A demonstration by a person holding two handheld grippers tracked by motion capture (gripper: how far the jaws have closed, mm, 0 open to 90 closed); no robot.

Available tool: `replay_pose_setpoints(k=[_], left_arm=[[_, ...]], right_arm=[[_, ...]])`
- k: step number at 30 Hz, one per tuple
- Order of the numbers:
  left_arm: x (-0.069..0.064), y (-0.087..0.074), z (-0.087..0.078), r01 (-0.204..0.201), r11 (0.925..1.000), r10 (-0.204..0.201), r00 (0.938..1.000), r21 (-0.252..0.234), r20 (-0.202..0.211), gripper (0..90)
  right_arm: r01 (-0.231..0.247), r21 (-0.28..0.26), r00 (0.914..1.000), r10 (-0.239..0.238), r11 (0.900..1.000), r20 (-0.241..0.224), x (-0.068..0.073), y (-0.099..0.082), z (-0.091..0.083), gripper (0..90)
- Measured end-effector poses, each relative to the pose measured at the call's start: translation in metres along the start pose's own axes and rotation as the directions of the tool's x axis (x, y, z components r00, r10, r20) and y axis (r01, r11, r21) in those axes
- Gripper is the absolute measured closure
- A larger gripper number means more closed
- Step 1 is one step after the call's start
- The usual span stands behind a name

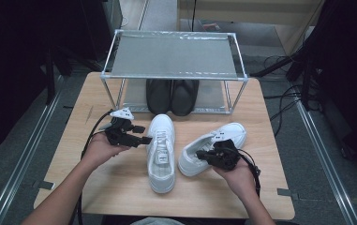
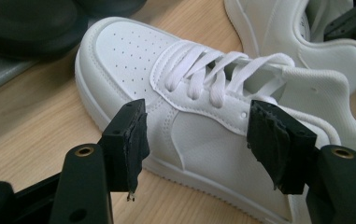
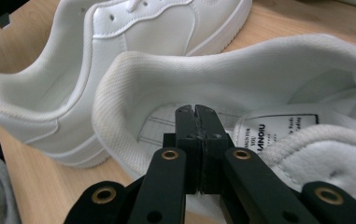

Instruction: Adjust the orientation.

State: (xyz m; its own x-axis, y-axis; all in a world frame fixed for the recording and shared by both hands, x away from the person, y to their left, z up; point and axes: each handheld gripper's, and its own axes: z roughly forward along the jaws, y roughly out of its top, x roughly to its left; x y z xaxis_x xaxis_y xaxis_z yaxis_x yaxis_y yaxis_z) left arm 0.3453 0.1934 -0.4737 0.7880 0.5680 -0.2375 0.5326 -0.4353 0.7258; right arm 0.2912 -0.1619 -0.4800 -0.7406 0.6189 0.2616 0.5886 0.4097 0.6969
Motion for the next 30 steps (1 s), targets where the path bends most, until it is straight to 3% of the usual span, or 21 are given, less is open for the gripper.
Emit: replay_pose_setpoints(k=[9, 17, 23, 30], left_arm=[[-0.003, 0.008, 0.009, -0.028, 0.9996, 0.028, 0.9995, 0.009, 0.013, 38.7], [-0.001, 0.01, 0.01, -0.031, 0.9995, 0.031, 0.9994, 0.011, 0.014, 38.7], [-0.002, 0.009, 0.01, -0.028, 0.9995, 0.028, 0.9995, 0.014, 0.016, 38.7], [-0.002, 0.009, 0.01, -0.028, 0.9995, 0.028, 0.9995, 0.017, 0.013, 38.6]], right_arm=[[-0.013, 0.017, 0.9999, 0.013, 0.9998, -0.003, 0.001, -0.011, -0.014, 90.0], [-0.026, -0.088, 0.9991, 0.029, 0.9958, 0.031, -0.001, -0.005, -0.037, 90.0], [-0.062, -0.142, 0.9939, 0.074, 0.9879, 0.082, -0.019, -0.006, -0.056, 90.0], [-0.123, -0.108, 0.9731, 0.141, 0.9865, 0.182, -0.051, -0.013, -0.059, 90.0]])
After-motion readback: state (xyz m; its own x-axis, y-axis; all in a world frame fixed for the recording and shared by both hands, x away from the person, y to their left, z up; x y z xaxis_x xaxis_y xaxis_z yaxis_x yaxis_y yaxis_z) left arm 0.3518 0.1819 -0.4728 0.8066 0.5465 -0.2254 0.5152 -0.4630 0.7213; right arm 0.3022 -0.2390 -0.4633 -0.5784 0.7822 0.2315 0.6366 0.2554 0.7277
